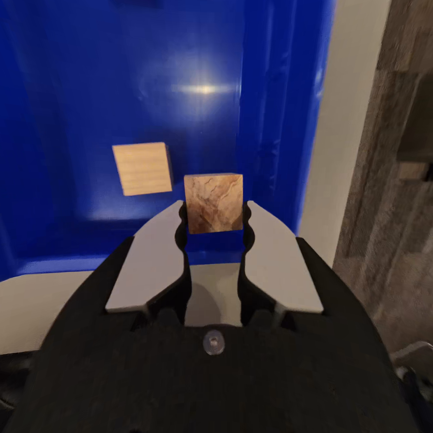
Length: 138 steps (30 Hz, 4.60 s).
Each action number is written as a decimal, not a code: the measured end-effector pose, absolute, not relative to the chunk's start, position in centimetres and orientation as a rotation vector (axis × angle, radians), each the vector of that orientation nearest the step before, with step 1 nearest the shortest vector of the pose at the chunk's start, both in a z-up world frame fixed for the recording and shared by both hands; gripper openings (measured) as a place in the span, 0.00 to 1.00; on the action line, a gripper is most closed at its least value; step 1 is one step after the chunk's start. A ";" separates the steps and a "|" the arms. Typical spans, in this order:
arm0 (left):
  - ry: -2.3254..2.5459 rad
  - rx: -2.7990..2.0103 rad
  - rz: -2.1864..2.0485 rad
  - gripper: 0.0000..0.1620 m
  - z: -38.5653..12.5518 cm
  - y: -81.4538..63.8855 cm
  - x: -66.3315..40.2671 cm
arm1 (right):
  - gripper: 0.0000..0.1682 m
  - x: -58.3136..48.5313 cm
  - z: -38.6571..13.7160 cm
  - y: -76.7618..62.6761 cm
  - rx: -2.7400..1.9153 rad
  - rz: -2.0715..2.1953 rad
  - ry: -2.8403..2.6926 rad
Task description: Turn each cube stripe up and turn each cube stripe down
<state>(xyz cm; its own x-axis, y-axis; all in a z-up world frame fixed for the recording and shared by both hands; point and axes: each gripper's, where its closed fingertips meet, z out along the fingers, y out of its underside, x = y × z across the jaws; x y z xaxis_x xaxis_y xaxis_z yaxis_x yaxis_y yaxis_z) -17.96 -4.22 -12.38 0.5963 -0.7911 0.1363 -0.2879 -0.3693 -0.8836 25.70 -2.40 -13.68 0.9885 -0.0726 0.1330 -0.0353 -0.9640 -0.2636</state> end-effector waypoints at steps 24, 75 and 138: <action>0.824 -1.977 -0.781 0.45 -12.9 -4.1 -18.7 | 0.40 7.8 3.4 1.2 -1.895 0.157 -0.509; 0.243 -2.370 -0.849 0.27 -7.3 11.7 -37.6 | 0.38 -8.9 -11.0 0.7 -2.120 1.121 -0.563; 0.837 -2.185 -0.302 0.43 -14.7 0.7 -18.8 | 0.27 16.0 -16.8 10.2 -2.905 -0.056 -0.165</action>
<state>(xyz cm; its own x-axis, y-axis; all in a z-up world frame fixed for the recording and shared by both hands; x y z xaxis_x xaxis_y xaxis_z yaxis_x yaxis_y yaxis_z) -18.82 0.71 -14.71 0.7569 -0.6518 -0.0472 -0.4710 -0.4941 -0.7308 16.02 10.23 -16.76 0.9929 0.1070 0.0510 0.1159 -0.9670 -0.2268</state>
